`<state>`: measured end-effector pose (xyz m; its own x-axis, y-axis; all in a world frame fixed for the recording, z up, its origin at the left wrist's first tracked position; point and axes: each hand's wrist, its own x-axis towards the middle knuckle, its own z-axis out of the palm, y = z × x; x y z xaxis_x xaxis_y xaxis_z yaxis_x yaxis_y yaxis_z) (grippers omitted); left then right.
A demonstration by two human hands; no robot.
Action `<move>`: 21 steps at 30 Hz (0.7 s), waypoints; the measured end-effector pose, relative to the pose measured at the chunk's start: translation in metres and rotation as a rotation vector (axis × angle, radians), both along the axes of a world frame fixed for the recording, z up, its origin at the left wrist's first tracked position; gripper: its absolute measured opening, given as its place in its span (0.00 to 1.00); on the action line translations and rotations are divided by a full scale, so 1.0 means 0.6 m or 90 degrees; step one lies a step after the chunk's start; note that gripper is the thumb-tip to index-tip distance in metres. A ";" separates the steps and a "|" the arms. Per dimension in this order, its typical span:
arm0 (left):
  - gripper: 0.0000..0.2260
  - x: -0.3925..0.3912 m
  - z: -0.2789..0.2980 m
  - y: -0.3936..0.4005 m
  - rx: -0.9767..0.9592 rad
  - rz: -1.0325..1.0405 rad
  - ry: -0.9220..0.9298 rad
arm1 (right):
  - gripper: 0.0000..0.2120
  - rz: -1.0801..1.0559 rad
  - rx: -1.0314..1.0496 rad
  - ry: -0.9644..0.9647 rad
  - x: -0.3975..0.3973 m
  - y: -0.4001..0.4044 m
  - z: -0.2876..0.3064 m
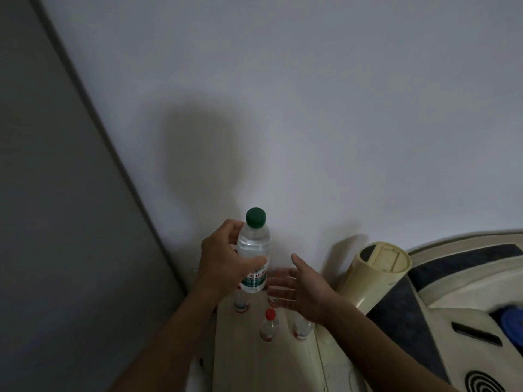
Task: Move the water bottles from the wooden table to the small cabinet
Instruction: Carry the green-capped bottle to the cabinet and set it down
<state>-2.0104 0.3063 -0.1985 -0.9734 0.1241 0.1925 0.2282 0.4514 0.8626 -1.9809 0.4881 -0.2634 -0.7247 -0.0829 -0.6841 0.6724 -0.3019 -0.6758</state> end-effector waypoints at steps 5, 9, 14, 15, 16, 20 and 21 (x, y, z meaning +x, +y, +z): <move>0.24 -0.007 -0.017 -0.018 0.006 0.029 -0.021 | 0.33 0.035 0.002 0.007 -0.012 -0.008 -0.017; 0.25 -0.005 -0.037 -0.026 0.006 0.038 -0.041 | 0.29 0.062 0.028 0.023 -0.004 -0.014 -0.030; 0.25 0.006 -0.083 -0.034 0.019 0.049 -0.077 | 0.19 0.116 0.278 0.144 0.019 -0.012 -0.051; 0.25 0.008 -0.095 -0.037 0.024 0.050 -0.085 | 0.18 0.139 0.345 0.179 0.024 -0.008 -0.059; 0.25 0.011 -0.107 -0.039 0.028 0.048 -0.094 | 0.17 0.167 0.407 0.210 0.029 -0.003 -0.068; 0.26 0.022 -0.157 -0.047 0.030 0.052 -0.135 | 0.19 0.280 0.591 0.256 0.045 0.012 -0.114; 0.26 0.026 -0.169 -0.049 0.024 0.053 -0.144 | 0.20 0.295 0.606 0.251 0.049 0.011 -0.123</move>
